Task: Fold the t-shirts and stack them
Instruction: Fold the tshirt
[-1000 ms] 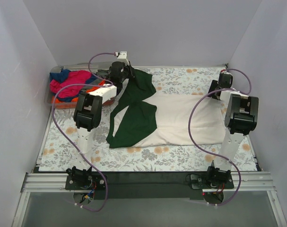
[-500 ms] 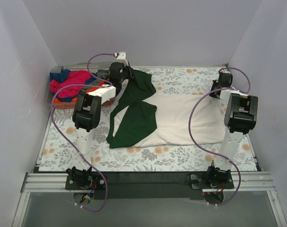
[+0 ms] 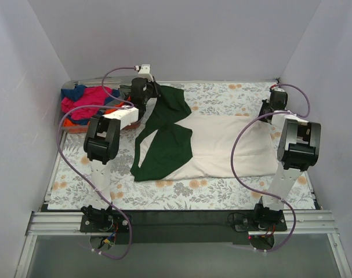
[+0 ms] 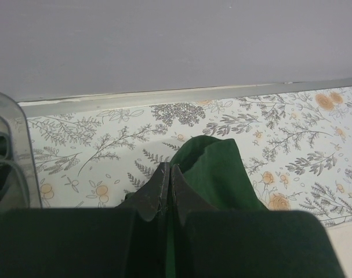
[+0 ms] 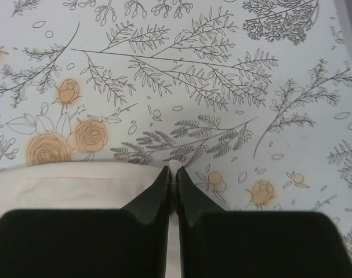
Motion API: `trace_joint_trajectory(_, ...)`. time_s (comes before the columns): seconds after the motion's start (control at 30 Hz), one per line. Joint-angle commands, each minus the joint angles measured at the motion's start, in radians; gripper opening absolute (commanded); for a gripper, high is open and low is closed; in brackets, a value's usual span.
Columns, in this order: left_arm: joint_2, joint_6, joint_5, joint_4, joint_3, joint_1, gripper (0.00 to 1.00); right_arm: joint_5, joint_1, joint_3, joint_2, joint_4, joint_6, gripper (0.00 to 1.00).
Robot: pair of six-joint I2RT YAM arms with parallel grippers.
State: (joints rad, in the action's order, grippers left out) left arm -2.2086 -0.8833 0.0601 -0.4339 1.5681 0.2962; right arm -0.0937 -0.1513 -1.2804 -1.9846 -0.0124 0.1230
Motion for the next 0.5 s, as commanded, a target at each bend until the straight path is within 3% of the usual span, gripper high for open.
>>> trace_joint_trajectory(0.0,0.142,-0.017,-0.026,-0.069,-0.057,-0.014,0.00,0.005,-0.004,0.058,0.142,-0.061,-0.011,0.01)
trace_joint_trajectory(0.47,0.381,-0.098,0.014,-0.215,-0.362,-0.017,0.00,0.014,-0.005,0.260,0.392,-0.064,-0.020,0.01)
